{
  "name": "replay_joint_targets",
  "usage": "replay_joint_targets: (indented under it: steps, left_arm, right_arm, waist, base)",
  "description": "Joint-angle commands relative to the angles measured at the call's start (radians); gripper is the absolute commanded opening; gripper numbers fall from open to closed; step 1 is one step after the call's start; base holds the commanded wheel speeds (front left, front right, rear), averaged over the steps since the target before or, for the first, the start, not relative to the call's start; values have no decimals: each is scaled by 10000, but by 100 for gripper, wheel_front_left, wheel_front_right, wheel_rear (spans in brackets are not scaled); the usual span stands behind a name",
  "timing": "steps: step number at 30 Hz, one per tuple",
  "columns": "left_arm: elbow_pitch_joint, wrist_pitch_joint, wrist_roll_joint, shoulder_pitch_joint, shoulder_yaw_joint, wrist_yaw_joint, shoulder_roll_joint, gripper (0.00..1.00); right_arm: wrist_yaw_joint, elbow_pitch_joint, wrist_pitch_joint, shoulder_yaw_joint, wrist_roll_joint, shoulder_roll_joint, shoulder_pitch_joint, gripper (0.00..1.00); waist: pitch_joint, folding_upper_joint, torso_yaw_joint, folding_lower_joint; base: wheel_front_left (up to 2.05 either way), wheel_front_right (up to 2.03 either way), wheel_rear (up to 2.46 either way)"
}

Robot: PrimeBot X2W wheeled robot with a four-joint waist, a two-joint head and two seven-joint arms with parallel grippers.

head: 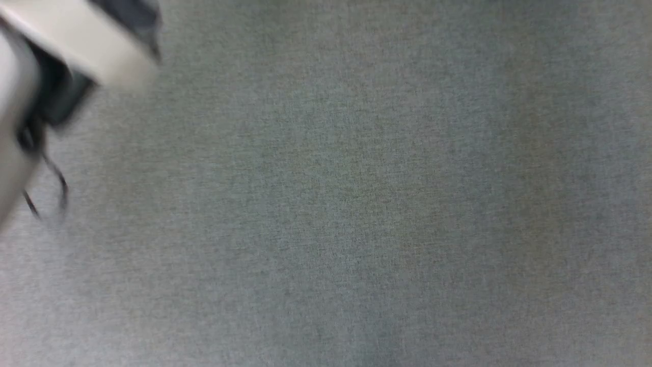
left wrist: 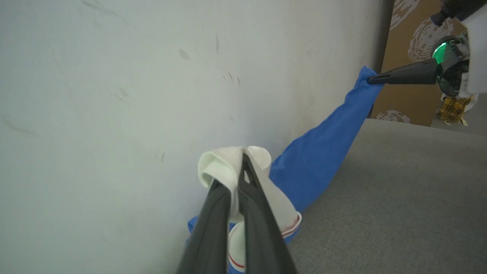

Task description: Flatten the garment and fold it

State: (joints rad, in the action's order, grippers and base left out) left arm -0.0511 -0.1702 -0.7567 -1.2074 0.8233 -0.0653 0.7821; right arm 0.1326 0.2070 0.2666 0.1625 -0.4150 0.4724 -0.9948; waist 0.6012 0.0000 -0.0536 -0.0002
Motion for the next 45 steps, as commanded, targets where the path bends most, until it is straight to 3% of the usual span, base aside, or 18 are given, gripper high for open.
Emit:
replay_joint_targets:
  steps: [1, 10, 20, 24, 34, 45]
  left_arm:
    - [100, -86, 12, 250, 61, 116, 111, 0]
    - [1915, -261, -600, 4151, 898, 1953, 831, 0]
    - [2881, 271, -2575, 7371, 1536, 3566, 988, 0]
    - [2871, 538, -3371, 8465, 1794, 3995, 1076, 0]
    - [2924, 974, -5288, 10486, 2195, 4135, 1055, 0]
    - [3145, 1515, -6345, 11735, 2673, 4047, 1311, 0]
  right_arm:
    - [-19, -142, 26, -87, -53, 17, 265, 0]
    - [-19, -2456, 677, -1736, -54, -735, 4821, 0]
    - [-19, -2964, 950, -2732, 96, -1907, 8278, 0]
    - [-19, -2894, 1006, -3019, 165, -2282, 9278, 0]
    - [-19, -2454, 1230, -3054, 204, -2747, 11573, 0]
    - [-19, -2337, 2607, -2307, -111, -2012, 13204, 0]
  waist:
    - [-396, 0, 113, 2]
    - [-1544, 0, 74, 2]
    - [-2691, 0, 32, 2]
    - [-3037, 0, 10, 2]
    - [-3875, 0, 8, 2]
    - [-4510, 0, 41, 2]
  base:
    - [0, 0, 0]
    - [0, 0, 0]
    - [0, 0, 0]
    - [0, 0, 0]
    - [0, 0, 0]
    - [0, 0, 0]
